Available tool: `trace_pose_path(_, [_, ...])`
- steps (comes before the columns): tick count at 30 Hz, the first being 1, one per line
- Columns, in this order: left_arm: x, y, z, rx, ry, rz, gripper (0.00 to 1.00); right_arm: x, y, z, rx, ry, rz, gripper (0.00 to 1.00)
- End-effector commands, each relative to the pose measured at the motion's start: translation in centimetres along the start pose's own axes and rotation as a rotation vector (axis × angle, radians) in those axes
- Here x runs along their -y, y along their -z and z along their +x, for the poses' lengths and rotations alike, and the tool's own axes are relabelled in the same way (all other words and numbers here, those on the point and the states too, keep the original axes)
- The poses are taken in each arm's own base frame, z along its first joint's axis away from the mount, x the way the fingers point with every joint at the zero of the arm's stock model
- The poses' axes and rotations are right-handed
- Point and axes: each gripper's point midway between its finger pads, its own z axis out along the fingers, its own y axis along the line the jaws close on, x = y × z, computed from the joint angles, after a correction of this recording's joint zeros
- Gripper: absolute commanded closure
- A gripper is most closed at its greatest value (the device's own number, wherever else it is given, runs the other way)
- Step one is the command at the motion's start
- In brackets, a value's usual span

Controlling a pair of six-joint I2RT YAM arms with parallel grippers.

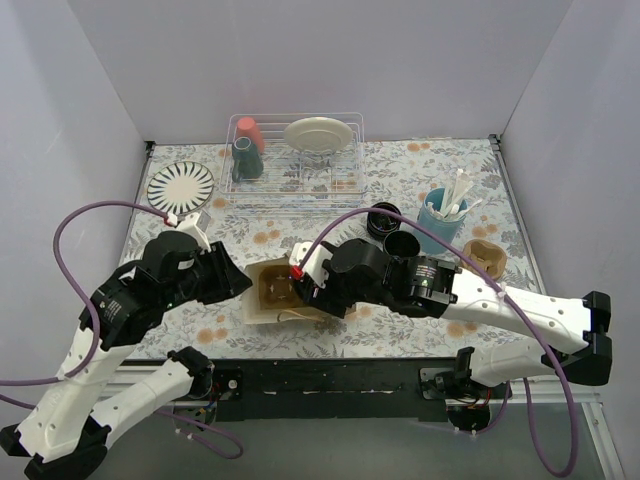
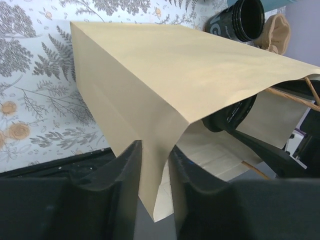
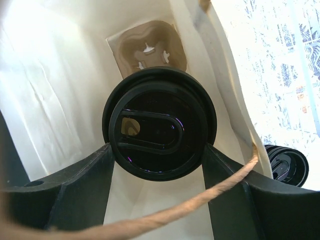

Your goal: Pack the takeout coffee

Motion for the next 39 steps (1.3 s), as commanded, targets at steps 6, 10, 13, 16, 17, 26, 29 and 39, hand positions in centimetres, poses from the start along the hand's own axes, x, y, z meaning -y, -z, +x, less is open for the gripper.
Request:
trace_pose_path(6, [1.2, -1.3, -0.5, 0.036, -0.099, 0.092, 1.0, 0.4, -0.4, -1.7, 0.04, 0.075, 0.061, 0.53])
trace_pose_path(10, [2.2, -1.7, -2.3, 0.126, -0.205, 0.14, 1.0, -0.1, -0.6, -1.9, 0.035, 0.12, 0.071, 0.53])
trace_pose_path(13, [2.5, -2.0, -3.1, 0.189, -0.272, 0.176, 1.0, -0.5, -1.1, -1.6, 0.037, 0.142, 0.076, 0.53])
trace_pose_path(16, [2.8, -2.8, -2.2, 0.197, -0.317, 0.244, 1.0, -0.6, -1.6, -1.4, 0.048, 0.159, 0.088, 0.53])
trace_pose_path(17, [2.4, -3.2, -1.4, 0.193, -0.329, 0.258, 1.0, -0.5, -1.7, -1.4, 0.052, 0.163, 0.093, 0.53])
trace_pose_path(26, [3.1, -2.6, -0.9, 0.189, -0.371, 0.322, 1.0, 0.4, -2.3, 1.1, 0.005, 0.276, 0.149, 0.52])
trace_pose_path(29, [3.1, -2.7, -0.5, 0.163, -0.378, 0.323, 1.0, 0.9, -2.1, 2.2, -0.025, 0.309, 0.175, 0.52])
trace_pose_path(39, [2.4, -3.6, 0.2, 0.104, -0.389, 0.284, 1.0, 2.7, -2.9, 4.2, -0.041, 0.331, 0.189, 0.51])
